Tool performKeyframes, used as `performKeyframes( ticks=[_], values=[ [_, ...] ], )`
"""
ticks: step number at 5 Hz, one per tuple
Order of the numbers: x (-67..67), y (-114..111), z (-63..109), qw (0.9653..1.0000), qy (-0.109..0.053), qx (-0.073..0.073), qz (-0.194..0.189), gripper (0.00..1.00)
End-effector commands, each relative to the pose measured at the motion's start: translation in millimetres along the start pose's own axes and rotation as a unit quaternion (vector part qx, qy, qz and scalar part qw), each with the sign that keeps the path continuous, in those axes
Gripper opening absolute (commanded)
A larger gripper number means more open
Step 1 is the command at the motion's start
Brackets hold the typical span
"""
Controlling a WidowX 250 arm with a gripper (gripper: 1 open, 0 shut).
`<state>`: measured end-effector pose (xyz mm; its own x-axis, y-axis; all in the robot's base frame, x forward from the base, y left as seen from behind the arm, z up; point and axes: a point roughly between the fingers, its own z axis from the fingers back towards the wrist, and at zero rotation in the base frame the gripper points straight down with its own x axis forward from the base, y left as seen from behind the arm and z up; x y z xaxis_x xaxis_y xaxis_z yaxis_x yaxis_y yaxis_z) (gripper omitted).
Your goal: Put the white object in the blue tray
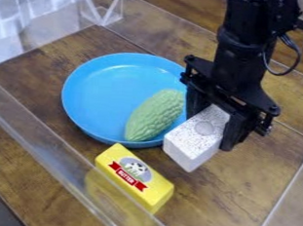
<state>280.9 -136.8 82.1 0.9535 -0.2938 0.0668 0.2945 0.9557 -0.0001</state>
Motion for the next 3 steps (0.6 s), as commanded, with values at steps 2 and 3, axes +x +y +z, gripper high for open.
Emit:
performKeyframes(
  ticks=[2,3],
  values=[
    [4.8,-1.8,25.7,0.9984,-0.054,-0.018,0.003,0.00],
    [5.2,-0.4,27.1,0.9980,-0.059,-0.022,0.009,0.00]
  ],
)
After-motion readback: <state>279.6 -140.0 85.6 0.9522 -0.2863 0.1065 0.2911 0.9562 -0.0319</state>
